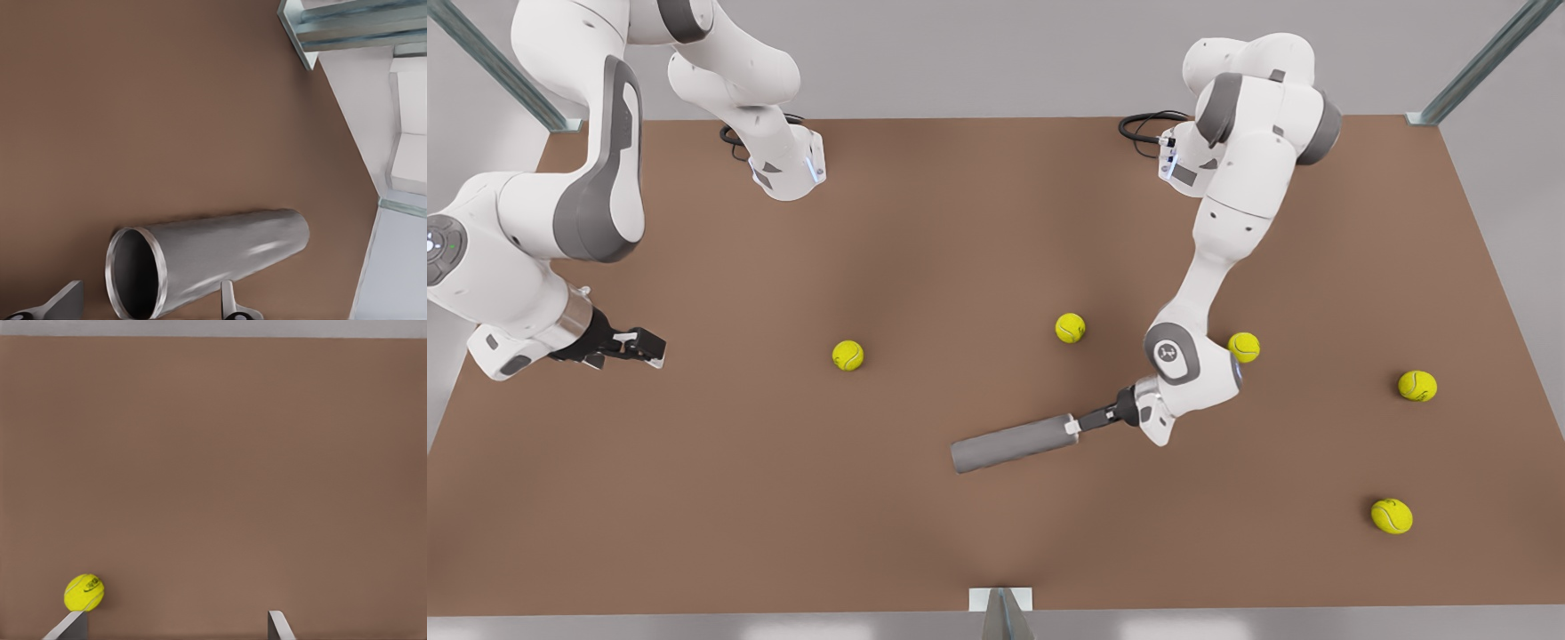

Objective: Put the tennis tube upright

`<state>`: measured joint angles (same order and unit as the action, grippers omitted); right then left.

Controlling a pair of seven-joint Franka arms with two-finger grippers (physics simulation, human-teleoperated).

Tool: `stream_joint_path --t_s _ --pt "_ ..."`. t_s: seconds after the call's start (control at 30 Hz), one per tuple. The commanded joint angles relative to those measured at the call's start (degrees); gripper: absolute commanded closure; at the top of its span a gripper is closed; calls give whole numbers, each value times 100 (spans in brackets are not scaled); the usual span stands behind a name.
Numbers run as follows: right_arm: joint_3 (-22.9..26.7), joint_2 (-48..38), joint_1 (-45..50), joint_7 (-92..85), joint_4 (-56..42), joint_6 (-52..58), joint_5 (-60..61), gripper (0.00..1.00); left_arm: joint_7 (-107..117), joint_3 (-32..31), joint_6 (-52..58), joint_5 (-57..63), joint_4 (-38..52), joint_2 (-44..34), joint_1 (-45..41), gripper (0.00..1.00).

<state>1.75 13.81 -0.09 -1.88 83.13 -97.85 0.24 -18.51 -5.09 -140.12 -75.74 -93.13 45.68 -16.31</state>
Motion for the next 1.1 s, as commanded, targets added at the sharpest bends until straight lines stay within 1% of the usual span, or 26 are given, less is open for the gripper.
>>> stream_joint_path --t_s 0.0,0.13,0.37,0.57,0.6,0.8,0.93,1.07 --pt "1 -10 0 372 -7 2 11 0 -707 0 -112 -169 5 2 -13 0" --pt "18 -19 0 363 2 64 46 0 -988 0 -112 -591 -74 2 -154 0" --pt "-26 -28 53 311 28 -59 2 0 -1023 0 -112 -758 -13 46 -154 0" --pt "-34 -19 79 302 28 -103 11 0 -1032 0 -103 -1224 40 90 -171 0" --pt "-34 -19 79 302 28 -103 20 0 -1041 0 -103 -1338 128 152 -277 0" --pt "-34 -10 88 302 19 -103 28 0 -1032 -1 -95 -1514 198 178 -321 0" --pt "-34 -10 79 302 28 -103 29 0 -1032 -80 -68 -1690 365 327 -329 0" --pt "-34 -10 79 302 28 -103 29 0 -1014 -88 107 -1927 427 292 -303 0"
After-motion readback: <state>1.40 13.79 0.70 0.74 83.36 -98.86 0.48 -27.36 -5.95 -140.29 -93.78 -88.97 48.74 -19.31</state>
